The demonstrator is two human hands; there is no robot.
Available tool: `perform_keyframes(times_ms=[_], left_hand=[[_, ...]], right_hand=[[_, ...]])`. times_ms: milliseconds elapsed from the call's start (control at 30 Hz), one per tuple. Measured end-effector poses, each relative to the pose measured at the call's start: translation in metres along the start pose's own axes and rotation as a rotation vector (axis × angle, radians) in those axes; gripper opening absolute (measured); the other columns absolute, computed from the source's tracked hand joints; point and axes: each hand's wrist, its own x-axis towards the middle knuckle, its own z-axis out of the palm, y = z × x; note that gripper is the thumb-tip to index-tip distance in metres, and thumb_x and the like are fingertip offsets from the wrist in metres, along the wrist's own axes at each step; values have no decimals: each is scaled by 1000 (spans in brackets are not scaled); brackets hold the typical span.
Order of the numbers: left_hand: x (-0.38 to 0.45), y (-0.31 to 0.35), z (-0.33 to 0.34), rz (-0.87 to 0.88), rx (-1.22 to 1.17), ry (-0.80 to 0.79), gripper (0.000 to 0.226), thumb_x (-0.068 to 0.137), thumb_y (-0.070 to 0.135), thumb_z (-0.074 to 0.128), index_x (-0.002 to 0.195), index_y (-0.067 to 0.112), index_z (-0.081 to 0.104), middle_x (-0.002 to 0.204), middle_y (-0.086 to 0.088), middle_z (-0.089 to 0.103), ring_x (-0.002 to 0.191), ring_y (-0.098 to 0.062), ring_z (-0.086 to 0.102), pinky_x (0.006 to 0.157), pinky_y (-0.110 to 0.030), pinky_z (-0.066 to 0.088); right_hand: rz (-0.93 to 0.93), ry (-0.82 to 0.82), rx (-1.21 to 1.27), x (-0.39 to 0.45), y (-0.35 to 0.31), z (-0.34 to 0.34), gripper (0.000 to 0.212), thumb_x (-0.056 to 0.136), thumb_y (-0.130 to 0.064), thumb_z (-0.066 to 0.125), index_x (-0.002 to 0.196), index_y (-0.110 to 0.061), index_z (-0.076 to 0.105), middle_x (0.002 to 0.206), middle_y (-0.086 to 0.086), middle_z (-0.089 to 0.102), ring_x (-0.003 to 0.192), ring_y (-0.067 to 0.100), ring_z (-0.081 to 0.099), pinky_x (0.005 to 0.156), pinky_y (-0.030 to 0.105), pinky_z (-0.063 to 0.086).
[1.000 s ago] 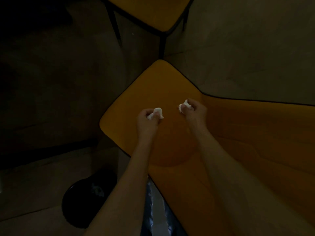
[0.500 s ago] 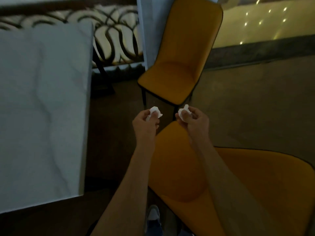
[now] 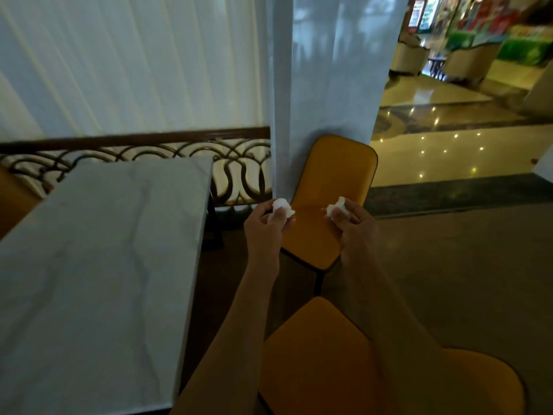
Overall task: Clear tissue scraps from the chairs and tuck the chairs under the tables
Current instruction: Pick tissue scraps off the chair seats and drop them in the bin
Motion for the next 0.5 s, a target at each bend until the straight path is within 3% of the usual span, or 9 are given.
perform_keyframes(times_ms=[100,233,333,400,500], left_hand=[[-2,18,-2,30,1,6,27,95,7,63,122,2,63,119,-15,65,105,-24,68,80,-27,59],[-12,28,-13,71,-20,29,23,95,9,63,117,7,65,118,-14,65,107,-25,68,78,-26,58],[-23,31,-29,89,-41,91,22,96,8,62,117,5,64,115,-13,66,106,-25,68,78,-25,58],[-30,30,-46,112,-42,166,27,96,10,62,121,0,63,116,-15,66,107,-26,68,81,-27,59],[-46,28,-78,140,-54,291,27,96,17,64,116,0,66,111,-17,69,105,-25,69,84,-29,58]], right_hand=[[-19,0,-53,-6,-12,9,30,94,-16,63,124,-15,62,117,8,69,101,18,69,74,25,58],[-44,-54,-118,-17,-16,21,21,93,-19,65,113,-24,66,107,3,72,99,19,68,89,41,55],[-27,-146,-78,-24,-14,33,15,93,-12,63,97,-25,67,99,5,72,85,10,69,77,29,55],[15,-241,-51,-27,-6,46,16,94,-7,61,107,-15,68,107,11,71,86,10,71,73,21,57],[88,-361,-9,-36,12,70,28,94,-4,61,122,-1,62,117,17,67,100,19,71,79,24,58]])
